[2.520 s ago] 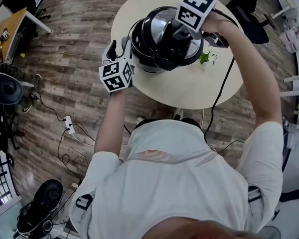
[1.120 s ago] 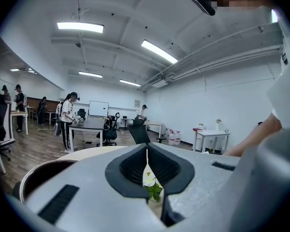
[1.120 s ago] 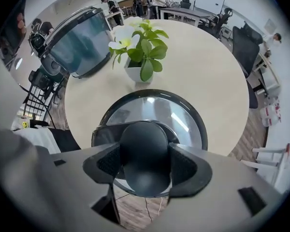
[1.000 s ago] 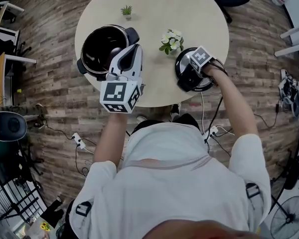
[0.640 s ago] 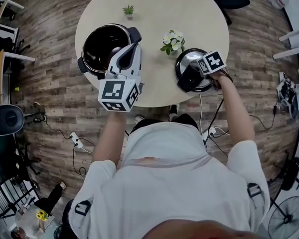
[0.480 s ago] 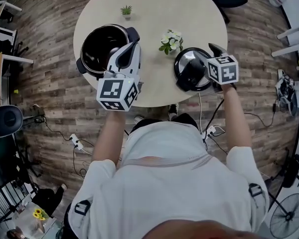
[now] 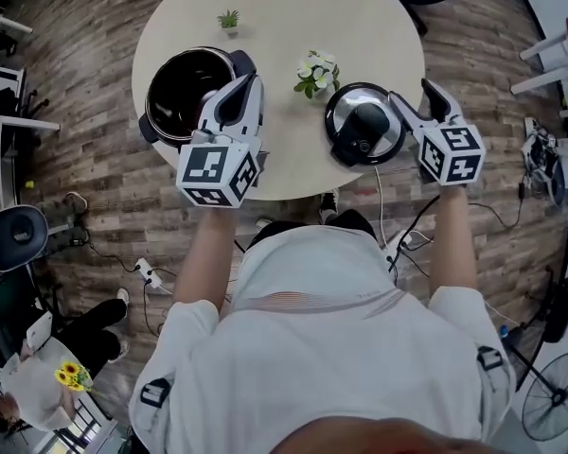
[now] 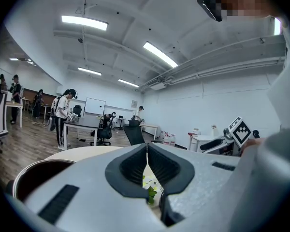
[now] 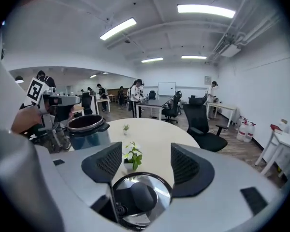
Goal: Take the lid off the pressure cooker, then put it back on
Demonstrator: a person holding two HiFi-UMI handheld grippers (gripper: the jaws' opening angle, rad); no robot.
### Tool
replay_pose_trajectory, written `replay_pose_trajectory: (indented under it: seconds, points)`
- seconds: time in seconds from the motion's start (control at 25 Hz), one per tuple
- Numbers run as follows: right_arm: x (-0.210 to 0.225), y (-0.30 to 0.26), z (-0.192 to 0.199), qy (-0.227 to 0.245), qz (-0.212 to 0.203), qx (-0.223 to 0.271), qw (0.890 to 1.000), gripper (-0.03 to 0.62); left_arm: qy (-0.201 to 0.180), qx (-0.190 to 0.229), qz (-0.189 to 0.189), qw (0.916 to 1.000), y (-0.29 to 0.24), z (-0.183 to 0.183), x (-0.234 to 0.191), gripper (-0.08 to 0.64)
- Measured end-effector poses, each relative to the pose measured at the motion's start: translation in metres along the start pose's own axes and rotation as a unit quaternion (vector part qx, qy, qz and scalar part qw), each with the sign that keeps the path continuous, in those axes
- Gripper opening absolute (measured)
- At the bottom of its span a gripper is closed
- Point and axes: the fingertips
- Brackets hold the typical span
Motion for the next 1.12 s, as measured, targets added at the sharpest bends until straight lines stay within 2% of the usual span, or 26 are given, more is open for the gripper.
replay_pose_trajectory:
  seconds: [0.08, 0.2, 0.36, 0.56, 0.84, 0.96, 1.12]
  points:
    - [-0.007, -0.014, 0.019, 0.006, -0.028, -0.046, 0.998, 0.316, -0.001, -0.003, 0.001, 1.0000, -0.001, 0.002, 0.001, 0.011]
    - [-0.016, -0.043, 0.059, 0.022, -0.069, -0.128, 0.989, 0.318, -0.005, -0.010, 0.001, 0.9999, -0.001, 0.006, 0.000, 0.011]
    - [-0.023, -0.080, 0.121, 0.053, -0.106, -0.228, 0.966, 0.318, -0.001, -0.015, -0.008, 0.9999, 0.001, 0.012, -0.003, 0.011]
    - [-0.030, -0.107, 0.173, 0.079, -0.139, -0.306, 0.938, 0.318, 0.007, -0.027, -0.017, 0.9995, 0.007, 0.023, -0.002, 0.011]
    - [-0.032, -0.128, 0.210, 0.119, -0.145, -0.379, 0.906, 0.317, 0.020, -0.041, -0.026, 0.9986, 0.016, 0.041, -0.004, 0.011]
    - [-0.032, -0.129, 0.214, 0.126, -0.144, -0.388, 0.901, 0.316, 0.023, -0.040, -0.031, 0.9985, 0.020, 0.042, -0.008, 0.011]
    - [-0.031, -0.129, 0.214, 0.130, -0.146, -0.385, 0.902, 0.286, 0.026, -0.038, -0.034, 0.9984, 0.023, 0.043, -0.012, 0.011]
Point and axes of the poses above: the fingertips, and each gripper's own axes: y backward along the fingers, x to its right, z out of its underside, and after that the axes turned 2 degrees about -x, right-handed
